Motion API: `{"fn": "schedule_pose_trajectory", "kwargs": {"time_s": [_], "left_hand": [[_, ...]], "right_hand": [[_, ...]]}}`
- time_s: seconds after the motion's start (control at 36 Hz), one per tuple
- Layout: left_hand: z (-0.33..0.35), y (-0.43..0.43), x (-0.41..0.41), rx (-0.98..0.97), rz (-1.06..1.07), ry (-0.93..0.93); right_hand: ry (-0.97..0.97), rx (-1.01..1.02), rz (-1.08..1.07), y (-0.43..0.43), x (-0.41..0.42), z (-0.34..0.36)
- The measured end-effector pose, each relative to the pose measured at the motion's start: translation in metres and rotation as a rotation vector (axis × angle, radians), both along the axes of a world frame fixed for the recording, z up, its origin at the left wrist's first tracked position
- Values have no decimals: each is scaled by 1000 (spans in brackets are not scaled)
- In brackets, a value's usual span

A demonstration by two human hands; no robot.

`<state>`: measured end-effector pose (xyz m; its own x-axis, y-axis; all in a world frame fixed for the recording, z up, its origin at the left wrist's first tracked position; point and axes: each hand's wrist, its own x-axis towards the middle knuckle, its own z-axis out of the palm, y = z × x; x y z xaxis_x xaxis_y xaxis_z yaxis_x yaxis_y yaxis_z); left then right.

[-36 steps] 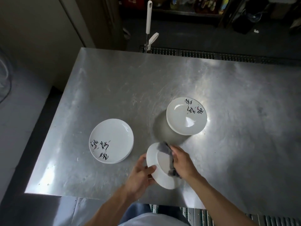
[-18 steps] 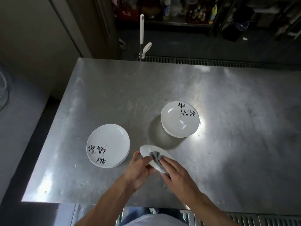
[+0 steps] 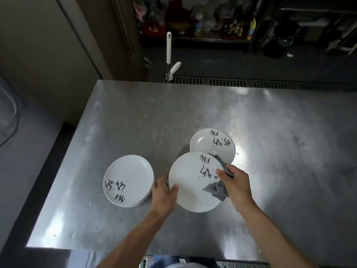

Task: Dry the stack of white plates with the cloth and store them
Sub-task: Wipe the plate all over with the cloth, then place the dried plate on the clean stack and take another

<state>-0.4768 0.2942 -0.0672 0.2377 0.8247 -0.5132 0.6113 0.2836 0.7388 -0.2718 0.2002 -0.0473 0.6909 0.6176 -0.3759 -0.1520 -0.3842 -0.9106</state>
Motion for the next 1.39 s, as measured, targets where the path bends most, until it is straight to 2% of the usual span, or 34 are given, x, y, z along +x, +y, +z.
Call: {"fn": "schedule_pose_trajectory", "kwargs": {"time_s": [0.11,0.19,0.31,0.42,0.56,0.67,0.75,0.83,0.92,0.94,1.03,1.11,1.14,1.19,1.28,1.39], "left_hand": [[9,7,21,-130,28,-187],[8,17,43,-146,51,-236],[3,31,74,-241,99,-296],[-5,46,99,-288,179,-309],[-10,54,113,-267,248,-291],[-15,55,113,-193,198,-272],[-16,57,114,-125,124,-194],[-10,60,117,-140,54,-125],[2,61,118,-64,-147,68],[7,60,116,-29,-165,82],[28,56,101,49,-68,-35],[55,47,75,-151,-11,-299],[61,44,65,-191,-43,-357],[66,40,44,-107,-75,-398],[69,45,13,19,78,-447],[76,57,-35,-29,317,-648]], "right_hand": [[115,11,-54,4,22,4],[66,0,-105,9,38,7],[-97,-49,-196,7,57,3],[-99,-56,-229,-2,65,-2],[-39,0,-212,-7,67,1],[3,59,-194,-4,66,6],[48,105,-179,1,62,12],[134,133,-139,10,53,19],[267,148,-143,22,41,27],[322,162,-144,27,37,29],[526,227,-107,39,23,35],[667,270,-27,50,6,35],[657,290,-3,54,-1,34],[583,285,77,65,-16,42],[502,246,180,79,-35,54],[351,172,256,95,-49,66]]}}
